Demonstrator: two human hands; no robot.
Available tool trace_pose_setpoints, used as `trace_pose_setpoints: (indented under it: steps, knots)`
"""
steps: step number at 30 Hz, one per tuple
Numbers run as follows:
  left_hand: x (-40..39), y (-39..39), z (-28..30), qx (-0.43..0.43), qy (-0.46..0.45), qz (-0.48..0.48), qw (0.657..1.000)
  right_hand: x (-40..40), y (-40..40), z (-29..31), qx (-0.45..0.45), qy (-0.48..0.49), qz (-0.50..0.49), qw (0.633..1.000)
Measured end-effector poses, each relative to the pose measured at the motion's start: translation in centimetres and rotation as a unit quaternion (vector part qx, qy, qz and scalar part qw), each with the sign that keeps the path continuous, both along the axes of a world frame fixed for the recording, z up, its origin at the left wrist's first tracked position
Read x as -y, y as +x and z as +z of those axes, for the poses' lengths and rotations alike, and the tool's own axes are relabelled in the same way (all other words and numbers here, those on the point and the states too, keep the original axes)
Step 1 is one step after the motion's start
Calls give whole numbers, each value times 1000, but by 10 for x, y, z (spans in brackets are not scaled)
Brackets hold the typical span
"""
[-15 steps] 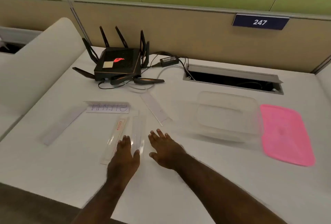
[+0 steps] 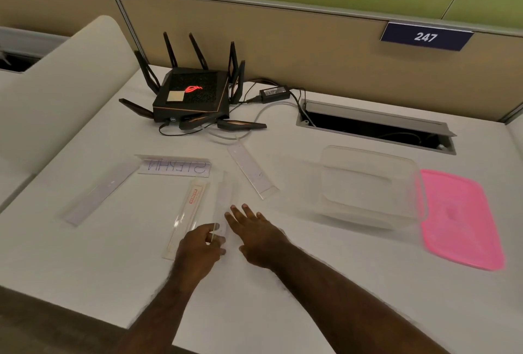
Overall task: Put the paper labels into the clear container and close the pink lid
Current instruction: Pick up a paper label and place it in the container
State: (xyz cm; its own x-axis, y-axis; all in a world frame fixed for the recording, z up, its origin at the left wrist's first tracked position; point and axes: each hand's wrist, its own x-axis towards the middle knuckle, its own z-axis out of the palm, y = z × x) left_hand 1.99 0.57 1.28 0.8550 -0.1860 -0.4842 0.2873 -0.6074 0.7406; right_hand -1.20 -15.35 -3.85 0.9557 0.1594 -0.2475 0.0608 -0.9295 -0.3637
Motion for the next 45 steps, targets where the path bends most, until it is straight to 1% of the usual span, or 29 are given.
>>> trace_pose_setpoints:
  steps: [4,7,11,15,17,20,22,25,27,29,31,34,36,40,42,45]
  knots:
    - [-12,14,37,-48,-82,-5,995,20,11,24,49,5,-6,999]
    - [-22,31,66,-68,-128,-49,988,38,20,46,77,-1,-24,997]
    - [-29,58,88,-110,-150,-131,974,64,22,67,134,-12,-43,990]
    - [-23,78,98,-146,-169,-192,956,93,11,82,178,10,-71,981]
    - [-14,82,100,-159,-173,-225,946,111,3,91,180,23,-74,981]
    - [7,81,101,-161,-177,-251,938,139,-10,104,146,38,-82,985]
    - [25,78,103,-126,-172,-248,945,159,-20,115,117,53,-100,987]
    - [53,75,109,-7,-120,-267,956,190,-34,134,86,102,-139,981]
    - [77,73,114,67,-64,-309,947,211,-43,145,80,132,-166,974]
    - [104,72,113,148,-12,-338,929,231,-53,153,77,151,-199,965]
    - [131,71,108,200,-1,-341,919,250,-63,158,73,163,-235,955]
    - [168,70,101,222,-14,-346,912,278,-78,161,59,162,-265,949]
    - [189,69,98,239,-2,-363,900,297,-87,160,55,144,-279,948]
    - [225,68,85,285,57,-383,877,328,-103,153,52,73,-313,946]
    - [242,67,78,293,71,-384,873,338,-109,146,67,44,-320,944]
    - [265,65,68,320,77,-403,854,348,-113,134,87,-35,-326,941]
